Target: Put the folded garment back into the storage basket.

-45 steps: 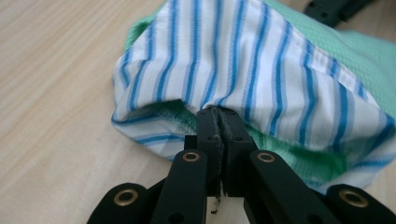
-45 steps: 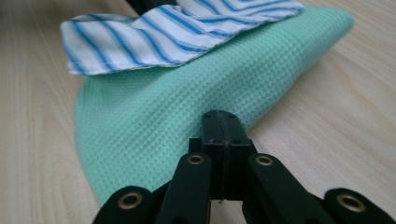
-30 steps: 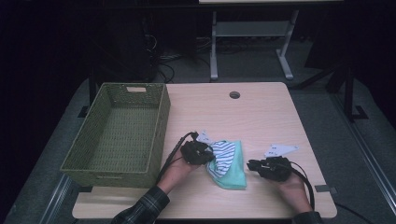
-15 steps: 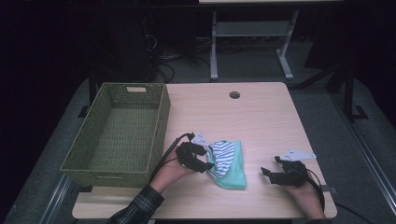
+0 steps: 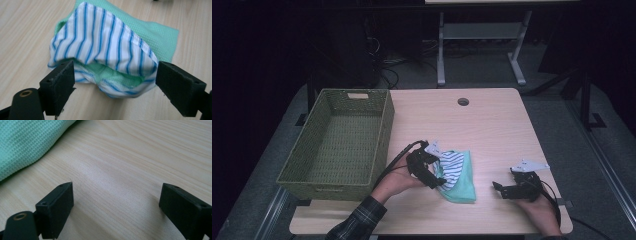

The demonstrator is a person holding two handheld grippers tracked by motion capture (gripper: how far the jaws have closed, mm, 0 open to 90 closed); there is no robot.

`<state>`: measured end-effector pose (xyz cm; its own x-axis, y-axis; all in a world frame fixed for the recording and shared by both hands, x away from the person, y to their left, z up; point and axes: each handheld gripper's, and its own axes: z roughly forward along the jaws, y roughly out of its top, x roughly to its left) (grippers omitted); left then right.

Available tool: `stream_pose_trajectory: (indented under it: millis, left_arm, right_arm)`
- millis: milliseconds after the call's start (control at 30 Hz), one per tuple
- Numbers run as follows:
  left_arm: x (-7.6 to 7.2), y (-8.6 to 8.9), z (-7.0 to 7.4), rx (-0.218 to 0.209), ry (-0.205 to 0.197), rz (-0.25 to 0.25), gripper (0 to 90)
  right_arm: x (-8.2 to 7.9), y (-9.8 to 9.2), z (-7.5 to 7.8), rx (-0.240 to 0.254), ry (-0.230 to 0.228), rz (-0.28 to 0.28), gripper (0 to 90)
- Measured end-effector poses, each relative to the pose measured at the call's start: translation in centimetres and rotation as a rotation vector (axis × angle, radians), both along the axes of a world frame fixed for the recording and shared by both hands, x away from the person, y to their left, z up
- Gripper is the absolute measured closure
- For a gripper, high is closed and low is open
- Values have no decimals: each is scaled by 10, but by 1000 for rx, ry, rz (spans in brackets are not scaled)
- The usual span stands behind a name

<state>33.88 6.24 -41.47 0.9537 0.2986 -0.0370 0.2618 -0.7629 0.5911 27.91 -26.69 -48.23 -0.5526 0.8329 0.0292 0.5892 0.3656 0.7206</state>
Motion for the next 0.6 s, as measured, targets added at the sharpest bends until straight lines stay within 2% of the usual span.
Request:
stream_pose_trajectory:
  millis: [100,200,233,267,433,600]
  left_arm:
    - [3,-8,-2,0,-4,-20,146]
    - [7,-14,-6,33,-12,-60,146]
    - [7,-16,-10,27,2,-56,146]
    - [7,-17,-12,45,2,-67,145]
    - [8,-20,-26,72,25,-89,145]
    - [9,-22,-32,89,22,-99,147]
  right_arm:
    - [0,0,0,0,0,-6,116]
    - [0,0,0,0,0,-13,116]
    - [0,0,0,-1,0,-12,116]
    - [0,0,0,0,0,-13,116]
    - [0,0,0,-1,0,-13,116]
    - [0,0,0,-1,0,-13,116]
